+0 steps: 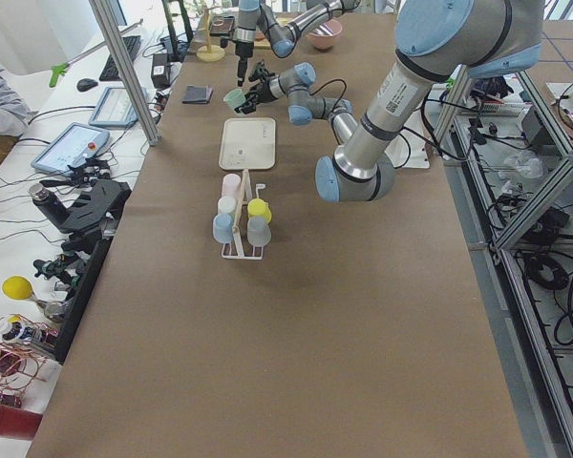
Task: Pick up and place green cup on tray
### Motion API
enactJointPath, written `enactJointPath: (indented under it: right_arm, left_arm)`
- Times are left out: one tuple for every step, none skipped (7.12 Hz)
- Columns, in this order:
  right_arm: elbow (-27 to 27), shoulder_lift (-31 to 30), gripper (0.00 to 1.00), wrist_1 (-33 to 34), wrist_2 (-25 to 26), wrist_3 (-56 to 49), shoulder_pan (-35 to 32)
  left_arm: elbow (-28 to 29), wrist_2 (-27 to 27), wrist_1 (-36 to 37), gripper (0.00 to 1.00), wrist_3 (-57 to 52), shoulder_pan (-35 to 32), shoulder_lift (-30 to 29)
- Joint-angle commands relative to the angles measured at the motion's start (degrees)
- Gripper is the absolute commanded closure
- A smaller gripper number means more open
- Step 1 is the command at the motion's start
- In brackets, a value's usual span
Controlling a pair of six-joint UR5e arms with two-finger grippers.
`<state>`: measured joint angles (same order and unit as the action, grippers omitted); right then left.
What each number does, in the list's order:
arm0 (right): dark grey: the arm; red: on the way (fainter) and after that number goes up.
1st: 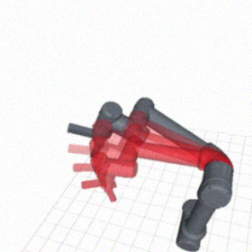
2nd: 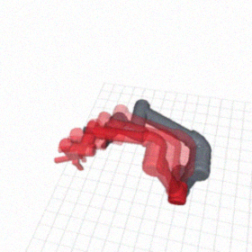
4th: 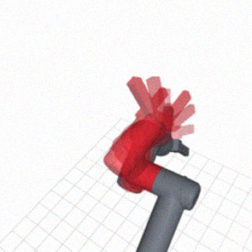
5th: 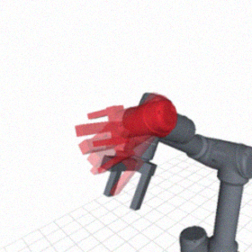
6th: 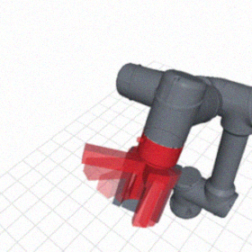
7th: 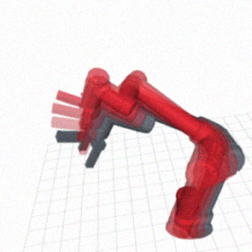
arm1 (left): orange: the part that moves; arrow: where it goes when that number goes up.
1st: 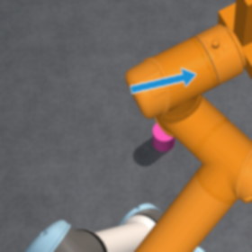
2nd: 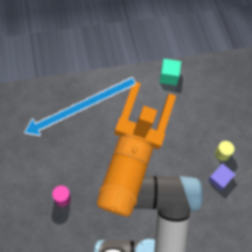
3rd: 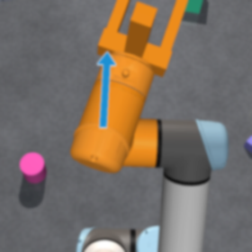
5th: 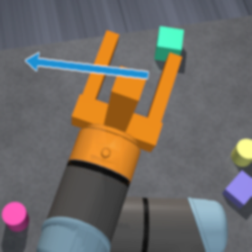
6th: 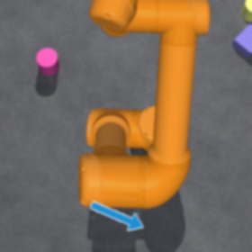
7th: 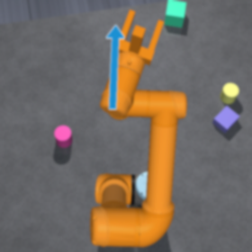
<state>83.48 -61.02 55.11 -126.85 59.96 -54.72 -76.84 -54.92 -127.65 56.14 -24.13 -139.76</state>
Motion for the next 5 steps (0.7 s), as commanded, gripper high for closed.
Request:
enactJointPath:
  right_arm:
    - [13.1, -7.8, 0.00, 12.1, 0.6, -13.6, -5.5]
    - [18.1, -11.0, 0.00, 19.0, 0.5, -23.6, -9.2]
    - [22.3, -12.0, 0.00, 28.6, 0.6, -33.8, -12.9]
    - [25.8, -12.4, 0.00, 37.4, 2.5, -43.5, -15.7]
    - [28.8, -13.4, 0.00, 43.4, 5.1, -51.2, -17.6]
  left_arm:
    - [5.2, 8.2, -1.0, 0.92, -5.2, 3.5, -0.8]
    - [6.8, 11.3, -1.8, 0.92, -4.1, 4.2, -1.6]
    - [8.6, 11.6, -3.4, 0.92, 1.5, 4.4, -1.4]
    - [10.8, 12.1, -4.2, 0.92, 4.2, 4.4, -1.5]
    - [11.9, 12.5, -4.5, 0.93, 5.6, 4.4, -1.5]
